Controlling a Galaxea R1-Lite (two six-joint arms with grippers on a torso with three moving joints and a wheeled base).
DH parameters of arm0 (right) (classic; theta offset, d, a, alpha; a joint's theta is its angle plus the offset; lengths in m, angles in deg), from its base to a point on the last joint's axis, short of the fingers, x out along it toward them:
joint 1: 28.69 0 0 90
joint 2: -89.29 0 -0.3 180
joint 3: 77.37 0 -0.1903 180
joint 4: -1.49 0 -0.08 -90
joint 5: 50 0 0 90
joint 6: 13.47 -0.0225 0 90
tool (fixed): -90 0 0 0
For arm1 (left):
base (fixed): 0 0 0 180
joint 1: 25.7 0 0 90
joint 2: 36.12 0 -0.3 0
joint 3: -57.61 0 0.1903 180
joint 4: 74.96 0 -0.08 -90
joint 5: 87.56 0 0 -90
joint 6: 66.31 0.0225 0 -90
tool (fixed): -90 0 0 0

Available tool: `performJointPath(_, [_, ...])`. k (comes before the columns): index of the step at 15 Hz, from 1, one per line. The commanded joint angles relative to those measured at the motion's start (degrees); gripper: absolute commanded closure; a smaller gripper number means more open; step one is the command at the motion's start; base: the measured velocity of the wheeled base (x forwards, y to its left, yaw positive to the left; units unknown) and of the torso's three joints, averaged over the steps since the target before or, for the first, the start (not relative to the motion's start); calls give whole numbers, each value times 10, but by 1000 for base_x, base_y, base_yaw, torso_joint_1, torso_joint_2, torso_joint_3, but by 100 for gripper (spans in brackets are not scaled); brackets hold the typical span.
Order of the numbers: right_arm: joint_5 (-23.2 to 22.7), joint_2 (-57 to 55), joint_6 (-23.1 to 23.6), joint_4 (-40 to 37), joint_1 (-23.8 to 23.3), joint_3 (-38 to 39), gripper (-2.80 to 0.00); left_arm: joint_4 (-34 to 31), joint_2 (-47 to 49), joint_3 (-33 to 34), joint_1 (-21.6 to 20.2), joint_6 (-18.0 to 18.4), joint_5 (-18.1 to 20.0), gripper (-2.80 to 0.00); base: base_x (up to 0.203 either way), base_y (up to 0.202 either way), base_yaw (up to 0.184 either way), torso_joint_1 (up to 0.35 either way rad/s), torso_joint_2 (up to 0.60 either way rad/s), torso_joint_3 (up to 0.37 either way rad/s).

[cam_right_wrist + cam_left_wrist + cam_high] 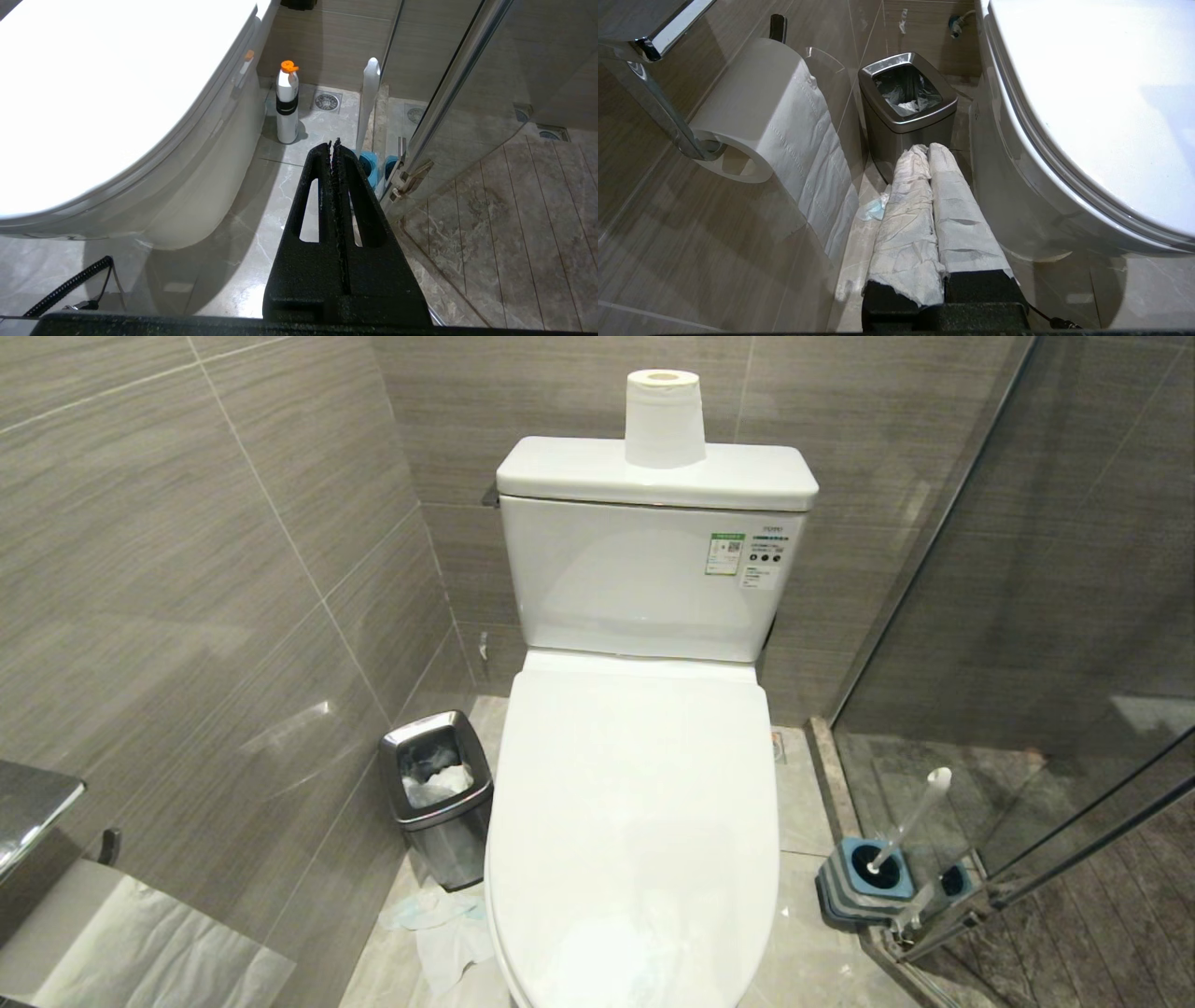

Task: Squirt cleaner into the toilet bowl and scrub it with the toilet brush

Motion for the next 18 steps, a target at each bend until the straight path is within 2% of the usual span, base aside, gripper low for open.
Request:
performJointPath(1, [0,0,0,0,0,1,0,-1,1,1,0,0,0,0,0,0,0,0,0,0])
performJointPath(18, [0,0,0,0,0,0,0,0,1,1,0,0,0,0,0,0,0,0,0,0])
